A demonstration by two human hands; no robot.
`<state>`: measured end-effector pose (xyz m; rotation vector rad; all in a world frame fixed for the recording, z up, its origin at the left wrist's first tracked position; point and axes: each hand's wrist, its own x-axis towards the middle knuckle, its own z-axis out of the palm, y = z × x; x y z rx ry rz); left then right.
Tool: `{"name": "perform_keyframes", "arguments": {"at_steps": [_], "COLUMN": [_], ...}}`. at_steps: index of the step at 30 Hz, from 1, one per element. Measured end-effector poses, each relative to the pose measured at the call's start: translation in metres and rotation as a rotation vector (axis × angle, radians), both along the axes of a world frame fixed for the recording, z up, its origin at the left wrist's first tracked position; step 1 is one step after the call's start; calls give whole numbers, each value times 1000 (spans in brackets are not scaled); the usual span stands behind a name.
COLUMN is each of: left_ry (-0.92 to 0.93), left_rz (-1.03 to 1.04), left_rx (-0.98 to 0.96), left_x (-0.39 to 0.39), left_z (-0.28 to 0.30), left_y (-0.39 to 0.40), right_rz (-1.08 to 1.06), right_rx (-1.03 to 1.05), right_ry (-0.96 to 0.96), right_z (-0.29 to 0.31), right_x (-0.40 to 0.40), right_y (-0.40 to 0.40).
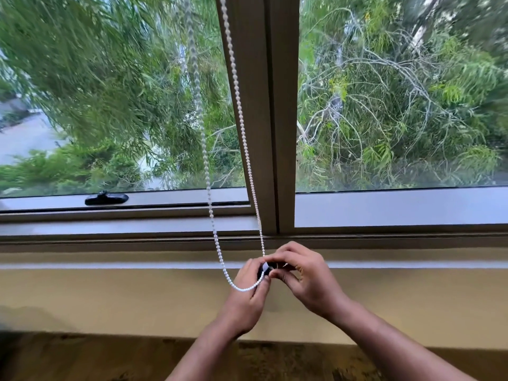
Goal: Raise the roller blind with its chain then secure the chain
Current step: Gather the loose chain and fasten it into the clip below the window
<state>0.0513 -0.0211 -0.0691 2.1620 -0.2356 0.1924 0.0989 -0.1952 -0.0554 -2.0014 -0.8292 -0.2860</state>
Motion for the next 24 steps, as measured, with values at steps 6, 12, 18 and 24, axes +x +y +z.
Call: {"name": "perform_keyframes", "arguments": {"at_steps": [6,12,18,24], "left_ry": [3,57,61,59], "left_rz": [-2,41,39,20], "left_rx": [-28,-32,-39,-102], "left_x": [0,2,4,7], "left_z": [5,4,2,5], "left_y": [-1,2,2,4], "right_rz": [24,27,-10,8], "right_rx": [17,68,144,43], "right_ry": [-3,11,115,22], "right_z": [1,-2,-5,0], "right_x": [3,5,8,11], "right_y": [-1,2,6,7]}}
